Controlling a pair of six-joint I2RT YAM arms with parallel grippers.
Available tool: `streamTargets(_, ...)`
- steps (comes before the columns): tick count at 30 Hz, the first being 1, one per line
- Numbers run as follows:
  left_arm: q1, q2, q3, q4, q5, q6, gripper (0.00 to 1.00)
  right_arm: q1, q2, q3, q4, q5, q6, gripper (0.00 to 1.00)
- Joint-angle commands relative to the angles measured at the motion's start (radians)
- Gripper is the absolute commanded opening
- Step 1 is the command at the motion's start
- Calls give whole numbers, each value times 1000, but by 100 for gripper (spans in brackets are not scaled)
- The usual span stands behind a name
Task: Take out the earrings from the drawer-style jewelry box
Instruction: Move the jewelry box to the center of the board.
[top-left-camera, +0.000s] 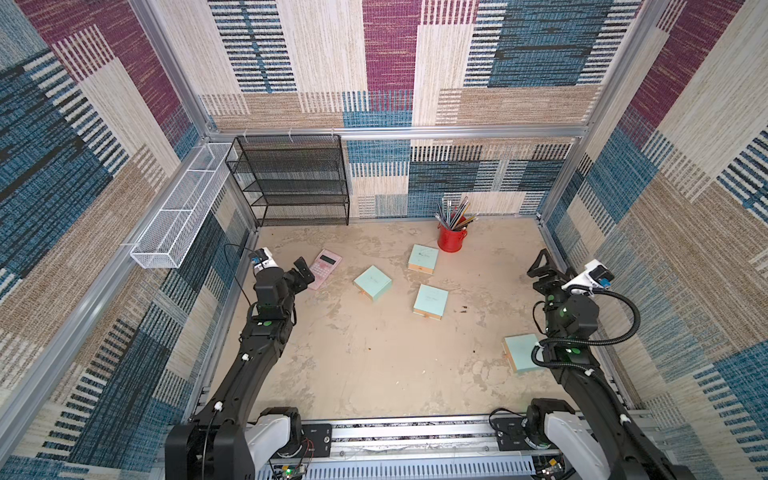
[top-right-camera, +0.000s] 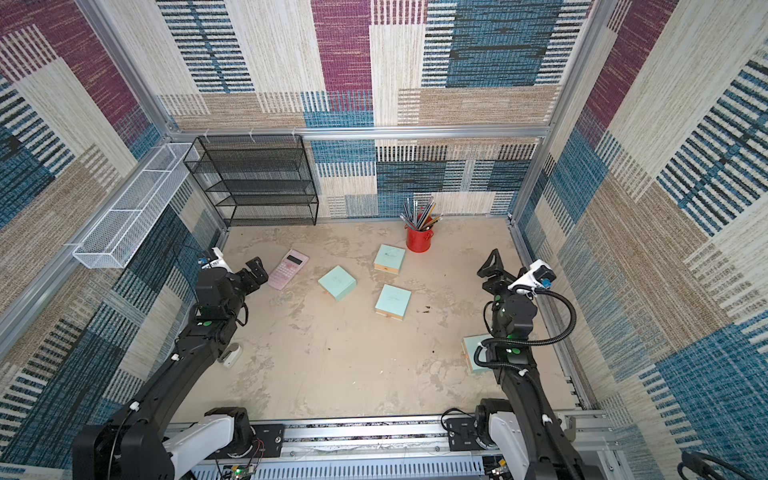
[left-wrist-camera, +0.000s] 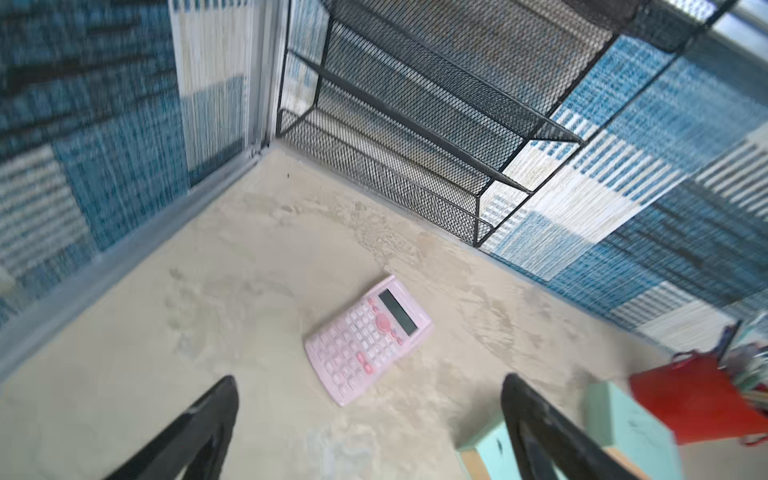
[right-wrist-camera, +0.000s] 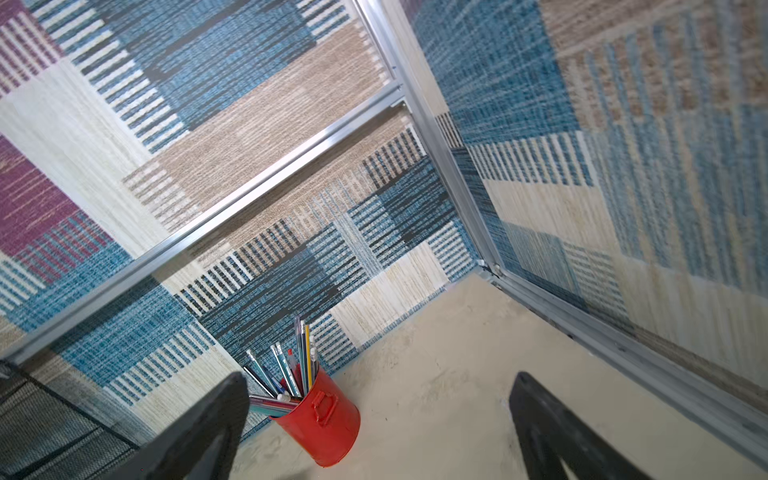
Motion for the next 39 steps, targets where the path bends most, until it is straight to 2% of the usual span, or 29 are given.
streamTargets(1, 22, -48, -44, -135, 200, -357, 98, 1, -46, 65, -360, -16, 144, 99)
streamTargets(4, 35, -87, -112, 4, 420, -409, 98, 1, -25, 154, -606, -61, 185, 99)
streamTargets(6, 35, -65, -94, 20, 579, -402, 99, 0, 28, 185, -722, -97, 179, 99)
streamTargets(9, 18, 7, 20, -130, 799, -301, 98, 0, 87, 190, -813, -139, 185, 99)
streamTargets(13, -67, 45, 46, -224, 946, -234, 93, -1, 64, 108, -774, -162, 186, 99)
streamTargets(18, -294, 67, 18, -217, 973, -209, 92, -18, 133, 76, -802, -42, 207, 99)
streamTargets(23, -460, 152, 21, -156, 976, -209, 92, -113, 188, 58, -785, -50, 224, 99)
streamTargets(27, -547, 252, 55, -98, 1001, -228, 91, -188, 208, 37, -772, -137, 220, 99)
streamTargets(32, -633, 373, 85, 9, 1019, -282, 88, -202, 185, 8, -779, -239, 212, 99)
streamTargets(39, -676, 515, 135, 105, 1047, -336, 84, -201, 144, -37, -792, -388, 198, 99)
